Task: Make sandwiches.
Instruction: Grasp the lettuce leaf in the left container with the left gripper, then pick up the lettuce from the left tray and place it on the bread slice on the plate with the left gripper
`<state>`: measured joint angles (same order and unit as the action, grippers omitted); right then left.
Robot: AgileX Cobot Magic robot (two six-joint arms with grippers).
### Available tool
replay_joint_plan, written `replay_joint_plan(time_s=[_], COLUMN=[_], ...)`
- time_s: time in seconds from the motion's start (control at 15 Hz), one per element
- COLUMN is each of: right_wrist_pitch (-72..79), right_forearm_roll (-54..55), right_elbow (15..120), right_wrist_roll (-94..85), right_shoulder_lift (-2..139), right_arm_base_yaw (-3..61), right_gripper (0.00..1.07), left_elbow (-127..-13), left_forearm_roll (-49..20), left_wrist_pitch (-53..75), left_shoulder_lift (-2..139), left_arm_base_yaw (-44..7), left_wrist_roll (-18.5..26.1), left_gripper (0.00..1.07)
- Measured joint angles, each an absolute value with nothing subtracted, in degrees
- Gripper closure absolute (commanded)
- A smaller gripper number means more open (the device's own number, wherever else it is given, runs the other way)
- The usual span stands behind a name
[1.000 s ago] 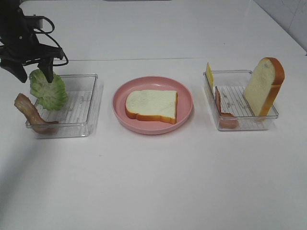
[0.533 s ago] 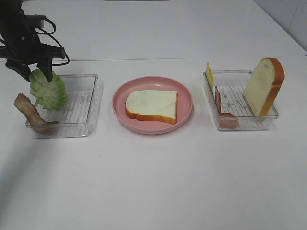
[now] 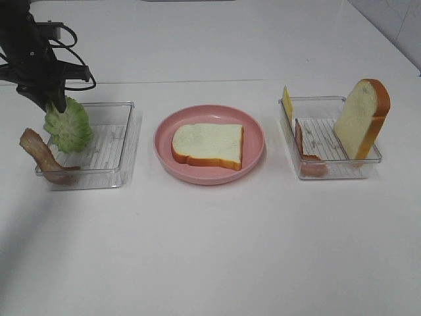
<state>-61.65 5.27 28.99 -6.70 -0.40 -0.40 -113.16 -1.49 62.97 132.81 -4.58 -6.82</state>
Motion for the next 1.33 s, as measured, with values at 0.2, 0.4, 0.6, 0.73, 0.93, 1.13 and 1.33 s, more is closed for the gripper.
replay_joint_plan(time_s=[0.2,0.4,0.6,0.73,0.93,1.13,1.33], right_wrist_pitch=[-61.65,-61.65,-61.65,-61.65,-61.65,-61.65,-61.65], right_forearm_roll=[5.27,5.27,5.27,5.27,5.27,5.27,5.27], right_elbow=[28.99,28.99,28.99,28.99,28.99,28.99,28.99], right_wrist_roll=[-6.7,-6.7,-6.7,-6.7,-6.7,-6.7,-6.7], right_shoulder_lift=[-0.4,-0.4,-0.4,-0.4,-0.4,-0.4,-0.4], right_arm_base_yaw=[-0.4,-0.4,-0.4,-0.4,-0.4,-0.4,-0.4], right_gripper=[0.31,0.31,0.31,0.31,0.31,0.31,0.31], left_elbow=[-113.16,-113.16,-113.16,-113.16,-115.28,-120.61,-122.73], left_forearm_roll=[-2.01,-3.38,-3.5,-3.67,-8.19,-17.65,-31.05], left_wrist_pitch=[63.03,63.03,63.03,63.03,62.91,62.8,61.82], left_shoulder_lift=[132.81,132.81,132.81,132.18,129.83,129.89,129.89], left_arm_base_yaw=[-4.58,-4.58,-4.58,-4.58,-4.58,-4.58,-4.64], left_wrist_roll=[-6.82,-6.82,-6.82,-6.82,-6.53,-3.78,-0.63], left_gripper=[1.06,1.07,1.07,1.07,1.07,1.07,1.07])
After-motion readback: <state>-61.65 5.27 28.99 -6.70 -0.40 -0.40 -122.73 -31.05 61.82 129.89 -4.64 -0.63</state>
